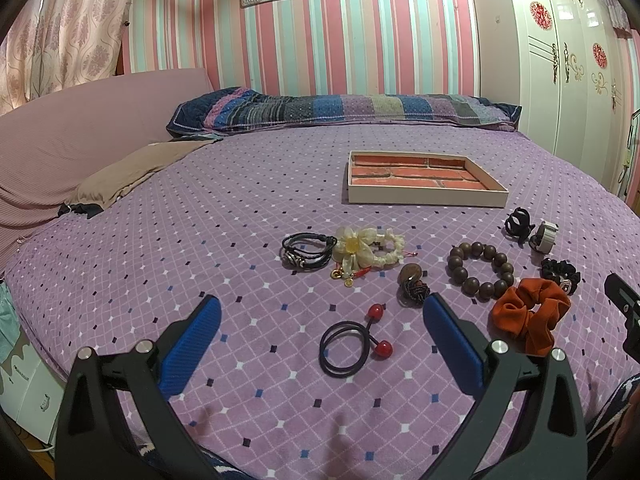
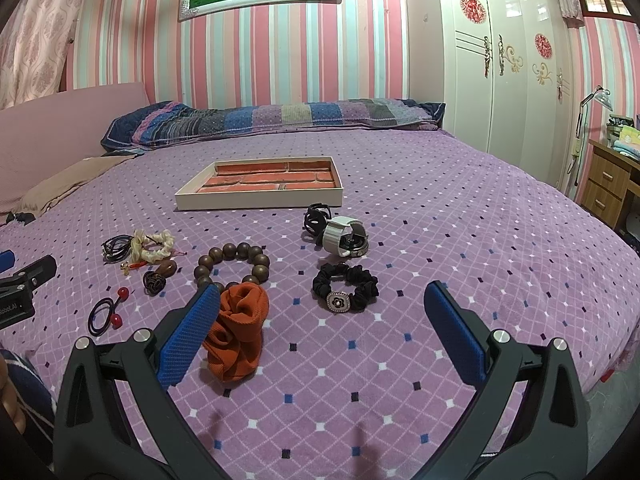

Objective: Organize jewelry

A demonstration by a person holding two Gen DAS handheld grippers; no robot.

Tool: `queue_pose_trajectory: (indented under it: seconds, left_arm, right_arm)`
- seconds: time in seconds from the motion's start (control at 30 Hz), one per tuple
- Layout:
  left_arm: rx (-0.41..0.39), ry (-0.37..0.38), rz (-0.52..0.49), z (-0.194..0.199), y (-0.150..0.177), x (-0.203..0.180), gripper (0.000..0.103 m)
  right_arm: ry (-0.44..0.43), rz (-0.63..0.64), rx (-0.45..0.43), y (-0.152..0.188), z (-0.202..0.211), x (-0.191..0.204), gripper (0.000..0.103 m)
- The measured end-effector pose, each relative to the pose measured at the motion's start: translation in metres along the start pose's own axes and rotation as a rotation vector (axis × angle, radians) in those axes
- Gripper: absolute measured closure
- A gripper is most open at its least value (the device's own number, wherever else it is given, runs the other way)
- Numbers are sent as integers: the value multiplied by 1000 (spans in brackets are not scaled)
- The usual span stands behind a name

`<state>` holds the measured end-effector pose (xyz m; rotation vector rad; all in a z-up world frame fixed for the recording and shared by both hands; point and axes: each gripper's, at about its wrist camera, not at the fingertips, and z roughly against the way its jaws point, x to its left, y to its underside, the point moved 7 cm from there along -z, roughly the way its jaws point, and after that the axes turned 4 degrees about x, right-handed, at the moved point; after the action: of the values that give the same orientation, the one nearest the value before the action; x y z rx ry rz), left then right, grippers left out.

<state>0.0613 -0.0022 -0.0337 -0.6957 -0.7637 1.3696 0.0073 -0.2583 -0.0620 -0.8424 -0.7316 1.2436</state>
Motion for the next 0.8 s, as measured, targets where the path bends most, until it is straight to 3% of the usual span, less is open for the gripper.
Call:
queue_pose_trajectory:
  seconds: [0.8]
  left_arm:
    - [5, 5, -1, 0, -1, 5, 4]
  right_arm:
    - [1, 6, 6, 2, -4, 0, 4]
